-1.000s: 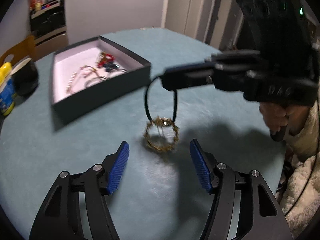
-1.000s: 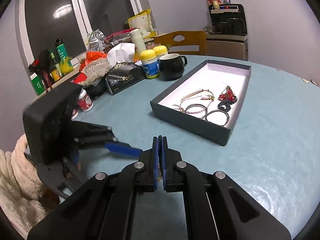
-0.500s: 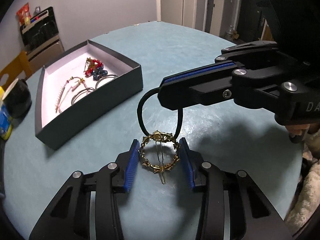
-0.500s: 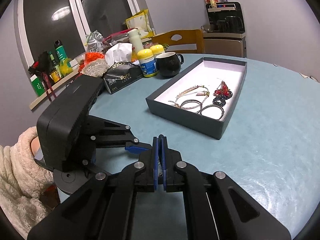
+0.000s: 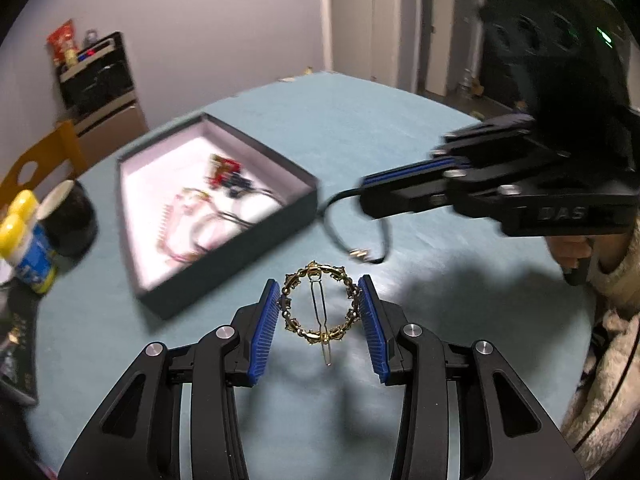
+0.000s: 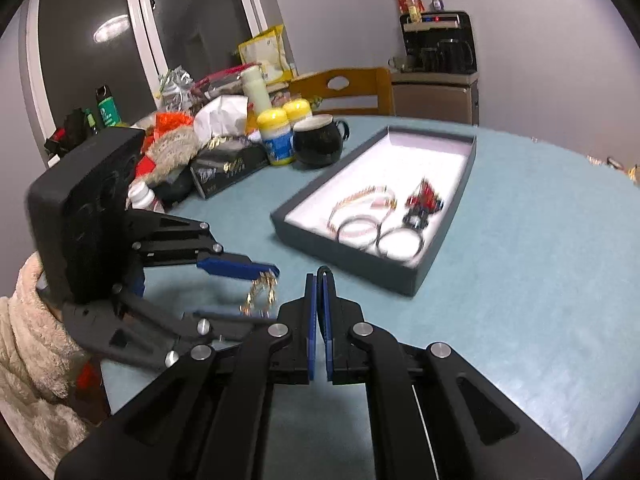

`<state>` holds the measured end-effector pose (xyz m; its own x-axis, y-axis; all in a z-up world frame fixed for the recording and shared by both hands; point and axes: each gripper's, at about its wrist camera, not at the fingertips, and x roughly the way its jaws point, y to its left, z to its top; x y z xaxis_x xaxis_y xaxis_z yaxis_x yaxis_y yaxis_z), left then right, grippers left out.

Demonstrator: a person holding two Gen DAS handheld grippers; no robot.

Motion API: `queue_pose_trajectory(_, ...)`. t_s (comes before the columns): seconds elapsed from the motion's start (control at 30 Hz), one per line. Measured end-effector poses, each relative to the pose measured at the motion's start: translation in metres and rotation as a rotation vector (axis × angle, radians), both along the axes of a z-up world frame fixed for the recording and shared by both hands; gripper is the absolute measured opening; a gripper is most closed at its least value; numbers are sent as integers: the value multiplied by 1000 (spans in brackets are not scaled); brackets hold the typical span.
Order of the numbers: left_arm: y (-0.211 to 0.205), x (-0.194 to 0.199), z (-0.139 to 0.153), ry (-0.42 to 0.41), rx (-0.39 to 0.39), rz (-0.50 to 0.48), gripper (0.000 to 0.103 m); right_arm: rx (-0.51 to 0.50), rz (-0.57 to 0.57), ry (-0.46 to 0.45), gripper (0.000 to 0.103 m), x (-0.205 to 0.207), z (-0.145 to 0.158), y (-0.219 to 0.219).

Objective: Organize jewelry
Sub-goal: 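Carry the gold wreath clip into the box and open the left tool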

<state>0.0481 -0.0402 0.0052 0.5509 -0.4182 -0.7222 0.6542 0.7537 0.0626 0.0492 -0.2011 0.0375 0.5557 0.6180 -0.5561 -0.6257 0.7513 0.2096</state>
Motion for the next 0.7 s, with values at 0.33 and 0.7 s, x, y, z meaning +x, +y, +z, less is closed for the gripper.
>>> queue_pose_trajectory(0.33,27,87,25,-29,-51,175,42,23,-102,-85,3,60,32,10)
queue_pose_trajectory(0.7,20,117,-24,84,13,197,42,-42,-136,72,3,95,-24,20)
